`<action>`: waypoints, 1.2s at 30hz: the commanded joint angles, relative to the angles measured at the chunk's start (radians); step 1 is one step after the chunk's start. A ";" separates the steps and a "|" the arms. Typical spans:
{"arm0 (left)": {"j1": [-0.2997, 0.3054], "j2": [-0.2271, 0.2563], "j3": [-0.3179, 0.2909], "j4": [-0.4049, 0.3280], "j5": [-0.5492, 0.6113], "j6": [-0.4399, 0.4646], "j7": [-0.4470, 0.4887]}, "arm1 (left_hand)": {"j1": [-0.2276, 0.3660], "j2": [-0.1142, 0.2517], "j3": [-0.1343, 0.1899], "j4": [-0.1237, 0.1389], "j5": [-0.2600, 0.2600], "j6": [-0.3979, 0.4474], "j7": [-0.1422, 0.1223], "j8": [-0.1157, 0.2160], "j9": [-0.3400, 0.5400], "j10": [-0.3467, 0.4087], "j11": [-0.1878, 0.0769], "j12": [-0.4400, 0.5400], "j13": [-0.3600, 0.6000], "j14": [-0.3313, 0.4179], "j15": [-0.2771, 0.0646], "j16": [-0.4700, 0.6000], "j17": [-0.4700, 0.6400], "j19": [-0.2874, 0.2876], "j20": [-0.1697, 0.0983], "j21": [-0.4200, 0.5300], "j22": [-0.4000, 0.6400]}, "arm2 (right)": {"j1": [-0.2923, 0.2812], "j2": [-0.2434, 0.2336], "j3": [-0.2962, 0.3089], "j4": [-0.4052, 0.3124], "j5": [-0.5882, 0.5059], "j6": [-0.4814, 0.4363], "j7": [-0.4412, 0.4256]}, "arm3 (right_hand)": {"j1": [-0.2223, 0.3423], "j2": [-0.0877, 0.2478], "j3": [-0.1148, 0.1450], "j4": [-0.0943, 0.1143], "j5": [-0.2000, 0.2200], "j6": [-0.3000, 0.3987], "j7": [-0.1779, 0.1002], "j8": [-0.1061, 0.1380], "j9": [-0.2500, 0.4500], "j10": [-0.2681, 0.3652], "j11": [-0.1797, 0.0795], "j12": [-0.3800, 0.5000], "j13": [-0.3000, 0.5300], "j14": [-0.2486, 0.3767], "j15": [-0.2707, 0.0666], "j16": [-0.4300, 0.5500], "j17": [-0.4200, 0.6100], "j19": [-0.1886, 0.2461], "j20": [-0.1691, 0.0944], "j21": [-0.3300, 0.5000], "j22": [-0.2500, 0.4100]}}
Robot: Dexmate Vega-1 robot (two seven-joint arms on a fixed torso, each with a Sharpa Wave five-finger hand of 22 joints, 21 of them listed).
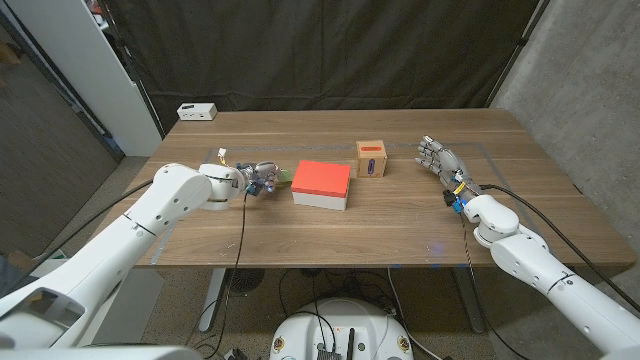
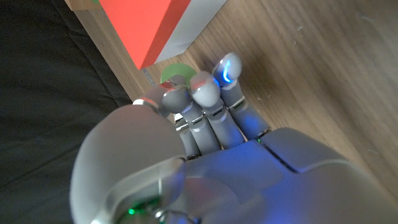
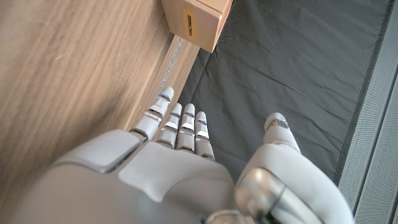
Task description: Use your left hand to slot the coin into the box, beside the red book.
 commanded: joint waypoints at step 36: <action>-0.214 0.156 0.188 -0.197 0.333 0.046 -0.156 | -0.072 0.017 -0.041 0.016 -0.020 0.047 0.014 -0.045 0.000 -0.018 -0.009 0.025 0.025 -0.009 0.002 -0.016 0.041 -0.050 -0.051 0.108 -0.068 | -0.086 -0.039 0.027 -0.108 -0.022 -0.030 -0.073 | -0.008 0.002 0.001 -0.002 -0.001 0.006 -0.005 -0.003 0.006 0.010 0.002 -0.001 0.007 0.007 -0.001 0.004 0.003 0.006 0.001 0.005 0.004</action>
